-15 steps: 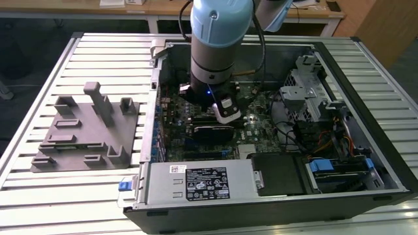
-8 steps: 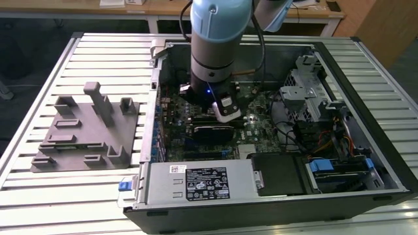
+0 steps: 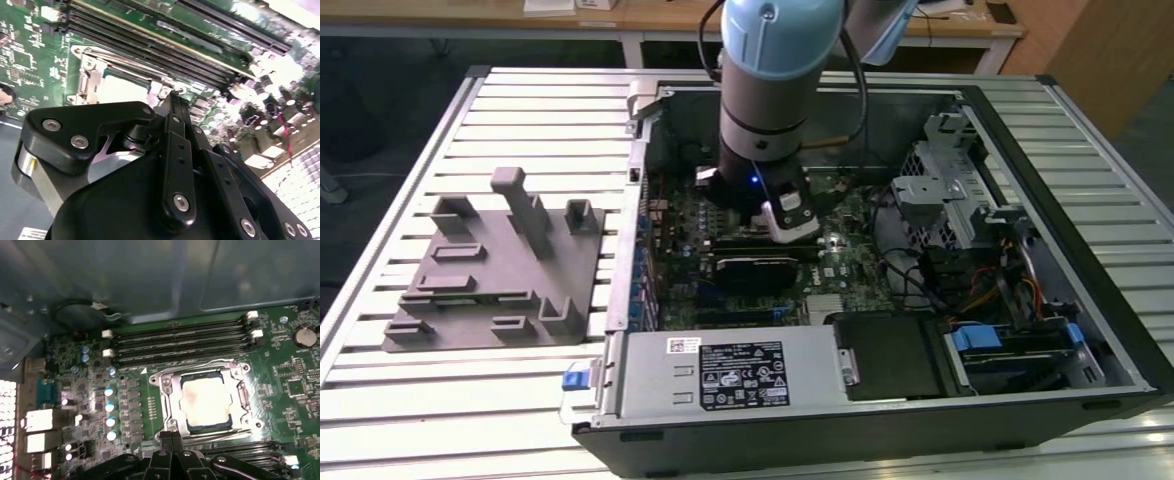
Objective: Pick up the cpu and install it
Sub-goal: 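Install the second cpu locking lever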
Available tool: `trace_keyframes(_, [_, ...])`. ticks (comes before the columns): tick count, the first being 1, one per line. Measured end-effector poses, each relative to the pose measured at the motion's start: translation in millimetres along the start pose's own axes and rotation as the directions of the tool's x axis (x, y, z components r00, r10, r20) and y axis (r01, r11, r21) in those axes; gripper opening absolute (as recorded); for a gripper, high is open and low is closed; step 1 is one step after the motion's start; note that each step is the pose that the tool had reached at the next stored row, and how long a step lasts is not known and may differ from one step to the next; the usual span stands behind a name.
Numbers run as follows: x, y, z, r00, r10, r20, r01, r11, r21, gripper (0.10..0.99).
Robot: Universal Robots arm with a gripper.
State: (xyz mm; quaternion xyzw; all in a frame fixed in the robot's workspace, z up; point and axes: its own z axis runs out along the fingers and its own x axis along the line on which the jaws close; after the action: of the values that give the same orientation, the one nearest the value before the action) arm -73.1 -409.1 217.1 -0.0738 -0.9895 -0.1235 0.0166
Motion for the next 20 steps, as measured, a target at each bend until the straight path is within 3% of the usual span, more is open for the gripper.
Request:
trace_keyframes(4, [-2.6, 6.0, 1.6, 1.0000, 0.009, 0.0029, -0.009, 1.0000, 0.004, 0.106])
trace_keyframes(8, [-1.9, 17.0, 4.5, 0.9999, 0.010, 0.0046, -0.010, 0.9999, 0.013, 0.106])
trace_keyframes(11, [-3.2, 21.9, 5.8, 0.9999, 0.012, 0.0073, -0.012, 0.9996, 0.026, 0.106])
trace_keyframes(15, [-6.2, 27.1, 7.0, 0.9998, 0.015, 0.0124, -0.016, 0.9985, 0.052, 0.106])
trace_keyframes(20, [-16.1, 32.0, 7.9, 0.9997, 0.020, 0.0171, -0.021, 0.9971, 0.073, 0.106])
